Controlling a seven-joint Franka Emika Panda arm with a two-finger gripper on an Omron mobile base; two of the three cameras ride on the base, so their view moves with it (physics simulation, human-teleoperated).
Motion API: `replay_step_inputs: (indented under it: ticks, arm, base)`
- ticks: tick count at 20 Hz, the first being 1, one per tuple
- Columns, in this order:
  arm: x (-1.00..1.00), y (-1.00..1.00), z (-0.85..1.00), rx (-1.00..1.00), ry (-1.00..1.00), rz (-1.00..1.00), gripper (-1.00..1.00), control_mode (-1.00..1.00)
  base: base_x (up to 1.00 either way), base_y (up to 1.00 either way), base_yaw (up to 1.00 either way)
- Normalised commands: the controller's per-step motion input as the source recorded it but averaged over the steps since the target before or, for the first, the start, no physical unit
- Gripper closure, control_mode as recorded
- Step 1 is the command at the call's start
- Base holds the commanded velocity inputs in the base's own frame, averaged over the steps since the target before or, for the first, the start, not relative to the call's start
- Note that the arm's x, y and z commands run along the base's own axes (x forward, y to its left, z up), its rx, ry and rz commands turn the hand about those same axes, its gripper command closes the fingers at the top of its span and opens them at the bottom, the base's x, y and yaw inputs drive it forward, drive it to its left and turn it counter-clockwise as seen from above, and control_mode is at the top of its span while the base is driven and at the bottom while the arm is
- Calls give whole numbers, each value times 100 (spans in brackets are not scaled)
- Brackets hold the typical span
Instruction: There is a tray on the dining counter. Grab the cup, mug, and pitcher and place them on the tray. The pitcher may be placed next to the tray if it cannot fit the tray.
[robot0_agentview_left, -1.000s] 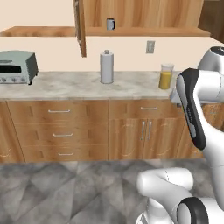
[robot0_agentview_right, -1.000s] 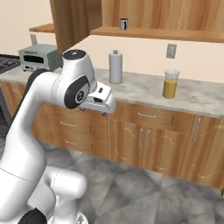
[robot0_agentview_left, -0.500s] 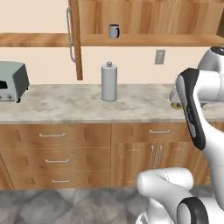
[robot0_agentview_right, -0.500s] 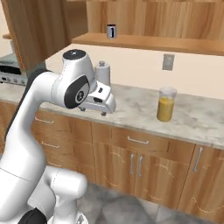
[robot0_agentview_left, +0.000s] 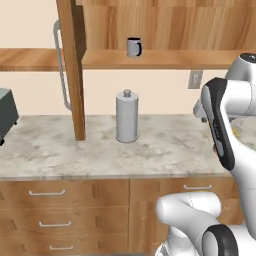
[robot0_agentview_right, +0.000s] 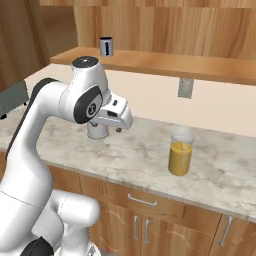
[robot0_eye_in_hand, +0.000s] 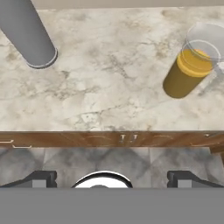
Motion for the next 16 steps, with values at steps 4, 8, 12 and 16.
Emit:
replay_step_inputs:
  ticks: [4,8,12,16]
  arm:
    - [0,0,0,0,0,0,-100,100]
    - [0,0,0,0,0,0,-100,100]
    - [0,0,0,0,0,0,-100,100]
    - [0,0,0,0,0,0,-100,100]
  base:
    - [42,13,0]
    - [42,39,0]
    - [45,47,-1]
    - [41,41,-2]
